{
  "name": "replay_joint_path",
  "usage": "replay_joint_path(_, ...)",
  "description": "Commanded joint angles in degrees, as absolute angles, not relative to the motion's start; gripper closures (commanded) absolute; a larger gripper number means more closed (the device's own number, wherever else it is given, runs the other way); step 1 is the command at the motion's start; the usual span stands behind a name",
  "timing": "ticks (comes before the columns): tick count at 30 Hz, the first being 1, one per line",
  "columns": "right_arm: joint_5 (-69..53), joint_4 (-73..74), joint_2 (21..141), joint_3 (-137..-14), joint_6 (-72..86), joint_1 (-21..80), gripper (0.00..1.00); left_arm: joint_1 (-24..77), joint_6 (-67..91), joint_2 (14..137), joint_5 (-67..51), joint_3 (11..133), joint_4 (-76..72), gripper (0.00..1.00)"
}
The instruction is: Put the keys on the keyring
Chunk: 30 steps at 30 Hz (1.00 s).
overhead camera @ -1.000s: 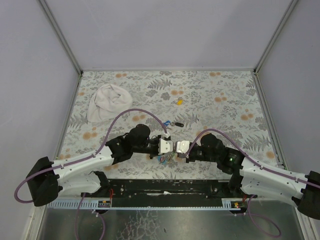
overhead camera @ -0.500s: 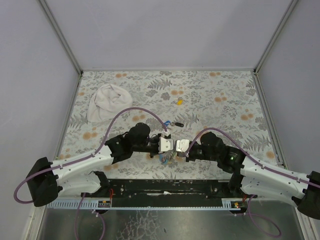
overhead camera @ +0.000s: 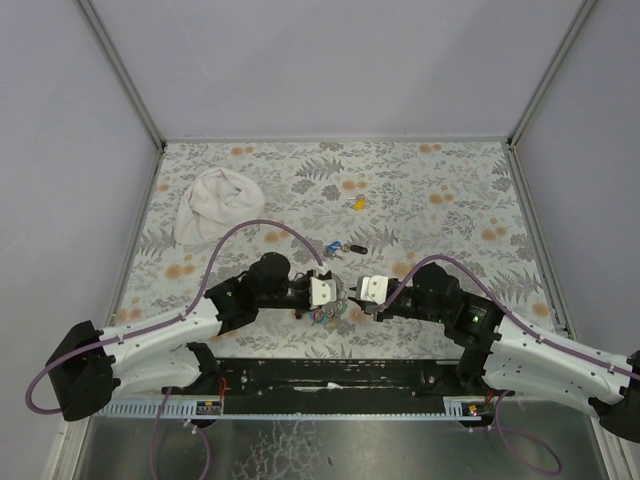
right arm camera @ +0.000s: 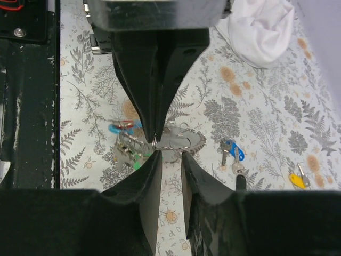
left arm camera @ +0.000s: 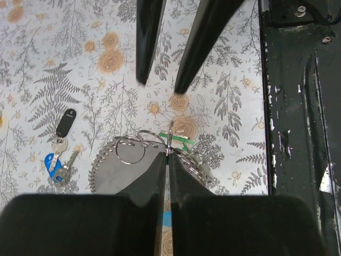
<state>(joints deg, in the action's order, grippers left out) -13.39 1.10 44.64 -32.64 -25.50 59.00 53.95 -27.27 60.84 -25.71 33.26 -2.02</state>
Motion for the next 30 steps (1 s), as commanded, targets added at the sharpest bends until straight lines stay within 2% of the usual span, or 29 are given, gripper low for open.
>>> replay_joint_path(1, -9.8, -1.2, 41.7, -31.8, -25.2, 59.6, 0.73, 51.6, -25.4, 57.4, -29.0, 30.8, -10.3, 1.0)
replay_joint_path(13, -11.8, -6.7, 48.3, -29.4, -26.6, 59.6, 0.74, 49.5, -24.3, 55.8, -33.4, 29.3, -12.5, 1.0)
replay_joint_path(25, -12.4, -9.6, 49.2, -28.6, -27.0, 59.6, 0.75, 49.5, -24.6, 56.4, -34.6, 30.0, -11.9, 1.0)
replay_joint_path(30, -13.2, -8.8, 49.5, -29.1, -27.1, 59.6, 0.82, 49.5, -24.6, 56.2, -34.7, 30.0, -12.0, 1.0)
